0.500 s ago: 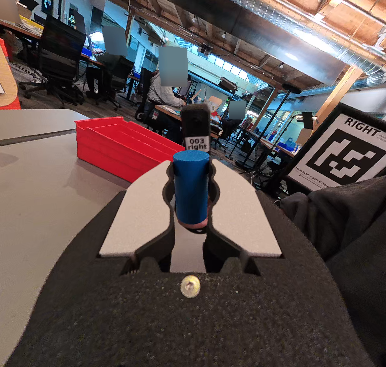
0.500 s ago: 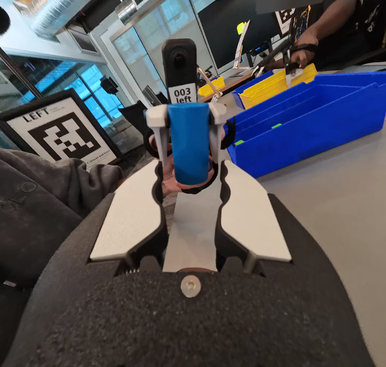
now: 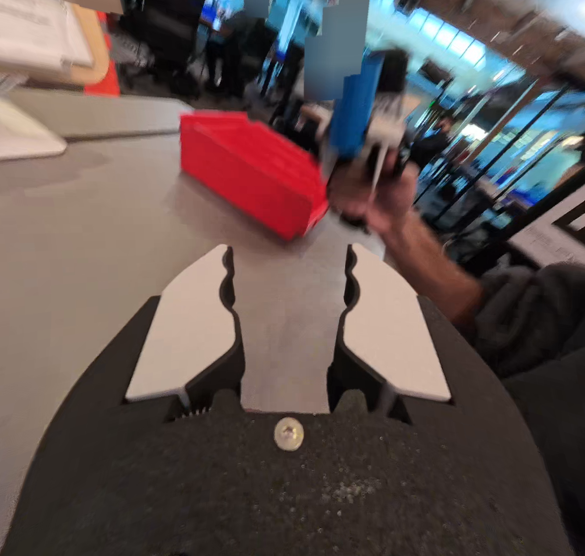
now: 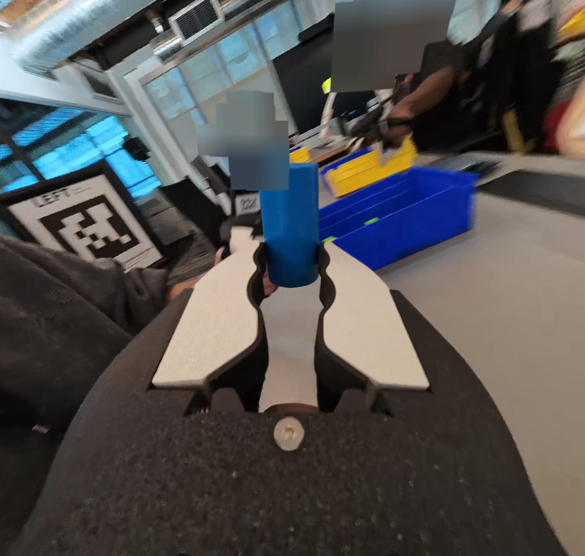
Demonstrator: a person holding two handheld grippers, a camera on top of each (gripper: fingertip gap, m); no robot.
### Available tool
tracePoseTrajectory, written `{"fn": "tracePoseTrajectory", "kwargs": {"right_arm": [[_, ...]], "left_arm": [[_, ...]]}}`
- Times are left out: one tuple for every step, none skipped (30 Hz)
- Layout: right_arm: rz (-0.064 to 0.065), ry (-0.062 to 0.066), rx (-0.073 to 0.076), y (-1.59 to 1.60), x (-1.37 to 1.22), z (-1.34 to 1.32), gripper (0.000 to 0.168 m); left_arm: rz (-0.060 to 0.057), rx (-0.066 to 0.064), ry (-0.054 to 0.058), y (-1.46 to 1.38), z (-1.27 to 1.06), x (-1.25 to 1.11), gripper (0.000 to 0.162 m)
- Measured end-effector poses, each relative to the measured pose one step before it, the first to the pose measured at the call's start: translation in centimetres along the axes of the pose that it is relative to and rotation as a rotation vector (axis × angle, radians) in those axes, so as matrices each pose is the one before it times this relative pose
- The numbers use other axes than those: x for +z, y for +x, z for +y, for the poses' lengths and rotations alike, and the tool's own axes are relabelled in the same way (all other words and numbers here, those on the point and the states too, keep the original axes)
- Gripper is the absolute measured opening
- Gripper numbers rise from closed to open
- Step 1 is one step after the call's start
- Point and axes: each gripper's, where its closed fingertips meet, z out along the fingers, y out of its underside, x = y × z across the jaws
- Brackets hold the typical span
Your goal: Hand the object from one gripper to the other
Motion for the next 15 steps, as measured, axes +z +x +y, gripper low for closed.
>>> {"fn": "tracePoseTrajectory", "kwargs": {"right_arm": [[0.0764, 0.0256, -0.036, 0.613, -2.557, -1.972, 0.031], [0.1105, 0.0073, -0.0451, 1.307, -2.739, -1.61, 0.031], [0.1487, -0.0273, -0.0559, 2.198, -2.774, -0.828, 0.031], [0.1714, -0.0685, -0.052, 2.977, -2.566, 0.327, 0.031], [0.1361, -0.109, -0.0335, 2.903, -1.904, 1.639, 0.031], [0.0853, -0.1328, -0.0093, 2.31, -1.232, 2.474, 0.031], [0.0711, -0.1007, -0.0056, 1.97, -0.625, 2.308, 0.032], [0.0409, -0.0866, 0.0, 1.402, -0.127, 2.083, 0.032], [0.0009, -0.0998, 0.019, 0.725, 0.199, 1.926, 0.032], [-0.0129, -0.0967, 0.0253, 0.306, 0.366, 1.455, 0.031], [-0.0103, -0.0918, 0.0197, 0.021, 0.505, 1.023, 0.032], [-0.0075, -0.0852, 0.001, -0.233, 0.62, 0.613, 0.032], [0.003, -0.0698, 0.0033, -0.303, 0.844, 0.205, 0.032], [0.0002, -0.0767, 0.0072, -0.403, 1.074, 0.121, 0.032], [0.0032, -0.0839, 0.007, -0.265, 1.271, 0.237, 0.032]], "left_arm": [[-0.0378, 0.0002, -0.0403, -0.499, 1.791, -1.073, 0.065], [-0.0442, -0.0112, -0.0241, -0.541, 1.81, -1.079, 0.06], [-0.0434, -0.0217, -0.0137, -0.541, 1.801, -1.01, 0.057], [-0.0284, -0.0304, -0.003, -0.345, 1.731, -0.882, 0.057], [-0.0199, -0.0359, 0.0006, -0.299, 1.644, -0.751, 0.056], [-0.0217, -0.0348, 0.0023, -0.421, 1.519, -0.568, 0.056], [-0.0197, -0.0303, 0.0028, -0.466, 1.353, -0.359, 0.055], [-0.014, -0.0299, -0.0142, -0.386, 1.134, -0.129, 0.055], [0.0025, -0.0267, -0.0386, -0.013, 0.735, -0.002, 0.056], [0.0265, -0.0063, -0.02, 0.48, 0.035, -0.013, 0.056], [0.0207, 0.0094, 0.0209, 0.44, -0.471, -0.023, 0.055], [0.0014, 0.0119, 0.0268, 0.103, -0.463, 0.06, 0.053], [-0.0041, 0.0052, 0.0017, -0.05, -0.088, 0.183, 0.051], [0.0081, -0.0022, -0.0197, 0.078, 0.23, 0.295, 0.052], [0.02, -0.0061, -0.0233, 0.282, 0.311, 0.293, 0.052]]}}
